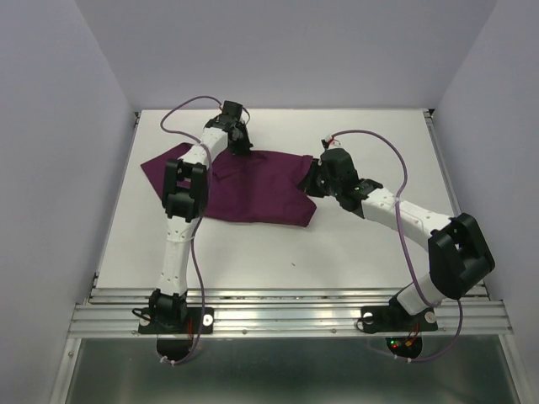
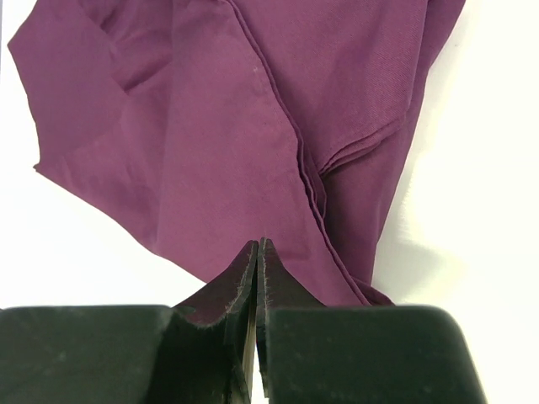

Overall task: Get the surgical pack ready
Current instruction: Pack the surgical kit at the center of the board.

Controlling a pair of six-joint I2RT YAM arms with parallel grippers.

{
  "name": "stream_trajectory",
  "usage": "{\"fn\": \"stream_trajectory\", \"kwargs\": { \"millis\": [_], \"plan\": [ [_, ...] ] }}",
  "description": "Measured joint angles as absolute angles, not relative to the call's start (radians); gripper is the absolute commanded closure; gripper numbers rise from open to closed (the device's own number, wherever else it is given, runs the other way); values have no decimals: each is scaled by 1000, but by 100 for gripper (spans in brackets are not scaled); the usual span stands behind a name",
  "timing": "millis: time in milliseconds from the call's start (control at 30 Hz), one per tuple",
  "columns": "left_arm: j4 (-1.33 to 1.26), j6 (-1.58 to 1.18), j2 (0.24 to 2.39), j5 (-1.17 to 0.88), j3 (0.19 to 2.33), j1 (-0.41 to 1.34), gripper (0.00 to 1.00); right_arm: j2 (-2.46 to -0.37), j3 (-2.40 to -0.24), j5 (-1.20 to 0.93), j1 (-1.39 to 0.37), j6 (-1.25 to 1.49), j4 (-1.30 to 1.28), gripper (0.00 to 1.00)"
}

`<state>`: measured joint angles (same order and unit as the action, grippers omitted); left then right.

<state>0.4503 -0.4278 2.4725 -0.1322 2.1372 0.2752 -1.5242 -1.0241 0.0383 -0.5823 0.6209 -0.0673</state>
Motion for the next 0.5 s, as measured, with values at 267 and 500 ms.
{"fn": "stream_trajectory", "kwargs": {
  "millis": [267, 500],
  "plan": [
    [467, -427, 2484, -98, 2168, 298, 100, -1524, -1026, 41, -583, 619, -73, 97],
    [524, -419, 2347, -12, 2141, 323, 100, -1524, -1026, 34, -583, 617, -72, 96]
  ]
}}
